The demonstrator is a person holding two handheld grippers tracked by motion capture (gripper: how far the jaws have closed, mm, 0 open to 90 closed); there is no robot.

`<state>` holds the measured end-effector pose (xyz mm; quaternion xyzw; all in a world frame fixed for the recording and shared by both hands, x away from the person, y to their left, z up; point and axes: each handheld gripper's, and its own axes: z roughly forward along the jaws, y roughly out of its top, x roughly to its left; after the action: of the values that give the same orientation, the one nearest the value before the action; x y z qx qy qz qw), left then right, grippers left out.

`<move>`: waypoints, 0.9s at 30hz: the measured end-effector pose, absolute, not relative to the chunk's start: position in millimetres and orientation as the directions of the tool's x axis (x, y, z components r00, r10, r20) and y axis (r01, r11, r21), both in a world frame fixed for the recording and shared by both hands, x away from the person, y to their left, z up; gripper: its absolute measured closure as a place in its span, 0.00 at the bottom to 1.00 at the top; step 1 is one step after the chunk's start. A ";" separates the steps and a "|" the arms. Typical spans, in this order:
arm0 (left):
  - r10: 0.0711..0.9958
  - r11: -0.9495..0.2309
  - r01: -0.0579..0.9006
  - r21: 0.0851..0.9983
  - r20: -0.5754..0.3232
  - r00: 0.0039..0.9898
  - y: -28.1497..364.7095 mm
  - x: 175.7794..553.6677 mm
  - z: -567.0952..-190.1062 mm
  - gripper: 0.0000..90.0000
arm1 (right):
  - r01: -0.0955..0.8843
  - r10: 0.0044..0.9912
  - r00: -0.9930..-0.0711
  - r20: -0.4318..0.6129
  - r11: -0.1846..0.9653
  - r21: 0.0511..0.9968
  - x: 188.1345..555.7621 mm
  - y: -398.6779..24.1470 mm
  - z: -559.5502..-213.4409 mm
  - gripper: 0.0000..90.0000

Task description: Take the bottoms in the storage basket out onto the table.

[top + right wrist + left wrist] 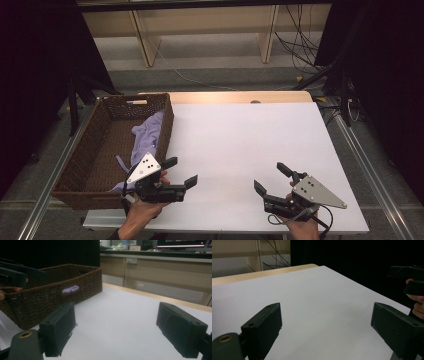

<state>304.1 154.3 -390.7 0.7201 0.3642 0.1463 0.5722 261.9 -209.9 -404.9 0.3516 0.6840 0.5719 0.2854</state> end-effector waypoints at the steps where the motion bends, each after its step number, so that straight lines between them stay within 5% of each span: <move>1: 0.695 -0.079 0.361 0.929 -0.209 0.688 155.2 305.1 -390.1 0.11 | 0.154 0.807 -0.590 0.011 0.099 0.983 261.9 -209.8 -405.0 0.18; 27: 0.752 -0.090 0.449 0.889 -0.235 0.615 172.1 322.6 -375.4 0.12 | 0.152 0.810 -0.587 0.007 0.101 0.983 261.5 -209.8 -405.0 0.18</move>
<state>322.6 172.1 -375.4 0.7242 0.4146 0.1427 0.5322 261.5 -209.8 -405.0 0.3515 0.6838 0.5709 0.2881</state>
